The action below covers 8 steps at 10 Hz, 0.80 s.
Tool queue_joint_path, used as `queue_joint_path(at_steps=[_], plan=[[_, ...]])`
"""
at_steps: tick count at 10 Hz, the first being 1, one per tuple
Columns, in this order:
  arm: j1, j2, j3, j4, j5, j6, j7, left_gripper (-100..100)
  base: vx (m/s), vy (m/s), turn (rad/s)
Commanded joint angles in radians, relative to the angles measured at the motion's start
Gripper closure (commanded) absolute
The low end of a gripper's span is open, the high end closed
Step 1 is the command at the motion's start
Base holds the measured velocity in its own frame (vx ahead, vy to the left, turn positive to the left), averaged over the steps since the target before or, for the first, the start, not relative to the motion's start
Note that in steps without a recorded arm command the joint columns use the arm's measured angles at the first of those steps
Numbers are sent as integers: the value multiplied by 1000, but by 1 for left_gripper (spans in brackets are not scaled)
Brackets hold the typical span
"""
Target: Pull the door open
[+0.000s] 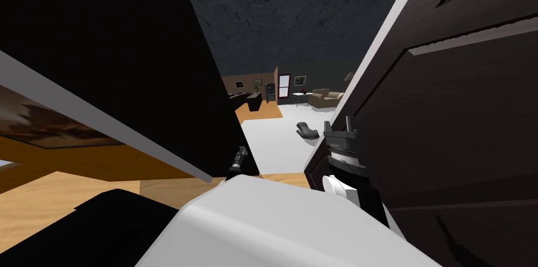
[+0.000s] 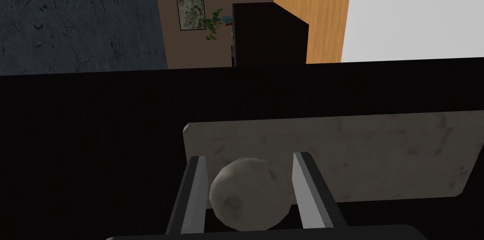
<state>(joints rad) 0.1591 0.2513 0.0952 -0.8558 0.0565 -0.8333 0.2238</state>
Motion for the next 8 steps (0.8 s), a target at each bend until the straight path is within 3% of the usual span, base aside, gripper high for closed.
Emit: queue_joint_path(at_steps=[1, 3, 8], plan=[[0, 1, 2, -1, 1, -3, 0, 100, 0, 0, 0], [14, 12, -11, -3, -6, -15, 16, 100, -50, 12, -61], [60, 54, -49, -13, -25, -64, 69, 100, -194, 50, -120]])
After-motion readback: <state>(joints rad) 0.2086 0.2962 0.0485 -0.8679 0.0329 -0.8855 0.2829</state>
